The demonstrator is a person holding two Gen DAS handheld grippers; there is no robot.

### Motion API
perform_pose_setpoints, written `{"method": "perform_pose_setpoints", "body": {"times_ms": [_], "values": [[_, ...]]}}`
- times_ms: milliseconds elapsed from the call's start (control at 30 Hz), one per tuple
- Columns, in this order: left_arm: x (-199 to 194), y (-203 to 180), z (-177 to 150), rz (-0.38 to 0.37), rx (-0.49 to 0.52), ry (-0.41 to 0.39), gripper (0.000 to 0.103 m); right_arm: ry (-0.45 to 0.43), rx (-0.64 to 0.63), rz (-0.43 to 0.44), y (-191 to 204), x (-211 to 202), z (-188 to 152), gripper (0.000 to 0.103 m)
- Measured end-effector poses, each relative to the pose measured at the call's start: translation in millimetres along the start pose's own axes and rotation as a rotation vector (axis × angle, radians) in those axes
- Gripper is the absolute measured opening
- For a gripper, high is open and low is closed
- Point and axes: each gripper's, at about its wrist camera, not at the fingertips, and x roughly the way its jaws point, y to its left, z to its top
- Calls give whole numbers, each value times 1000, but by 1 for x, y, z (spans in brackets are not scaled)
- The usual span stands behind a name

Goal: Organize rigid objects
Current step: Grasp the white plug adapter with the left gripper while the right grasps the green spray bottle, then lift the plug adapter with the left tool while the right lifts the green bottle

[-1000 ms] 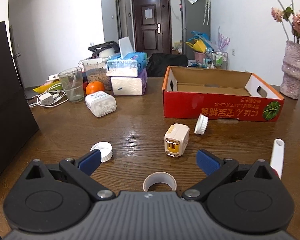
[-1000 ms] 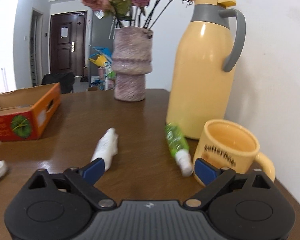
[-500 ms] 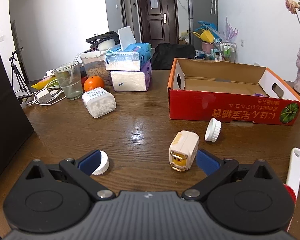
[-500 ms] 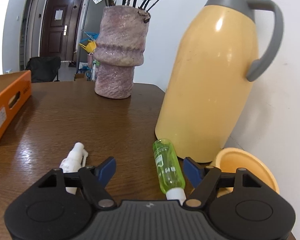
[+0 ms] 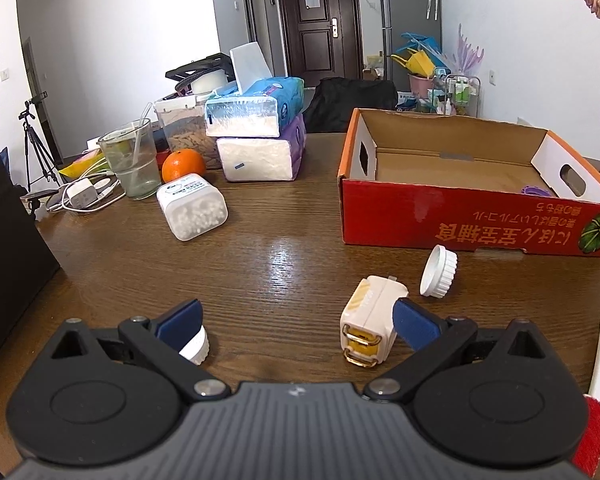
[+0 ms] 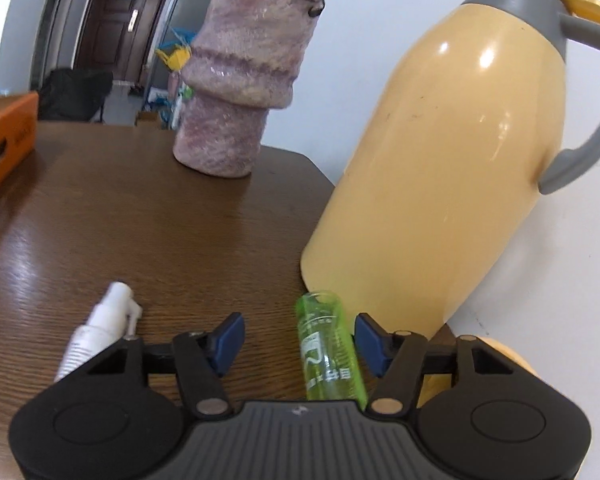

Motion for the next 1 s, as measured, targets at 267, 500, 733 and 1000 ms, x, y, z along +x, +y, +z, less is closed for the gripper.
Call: {"method": "perform_pose_setpoints", "body": {"times_ms": [267, 500, 733, 1000], "values": [[18, -3, 5, -19, 6, 40, 103, 112, -17, -21, -7, 26, 13, 44], [34, -19, 9, -54, 40, 58, 100, 140, 5, 9, -13, 28, 16, 40], [46, -29, 2, -109, 66, 108, 35, 136, 1, 15, -12, 31, 17, 40], [46, -31, -3, -120, 59, 97, 33, 138, -15, 6, -10, 31, 18, 40]]}}
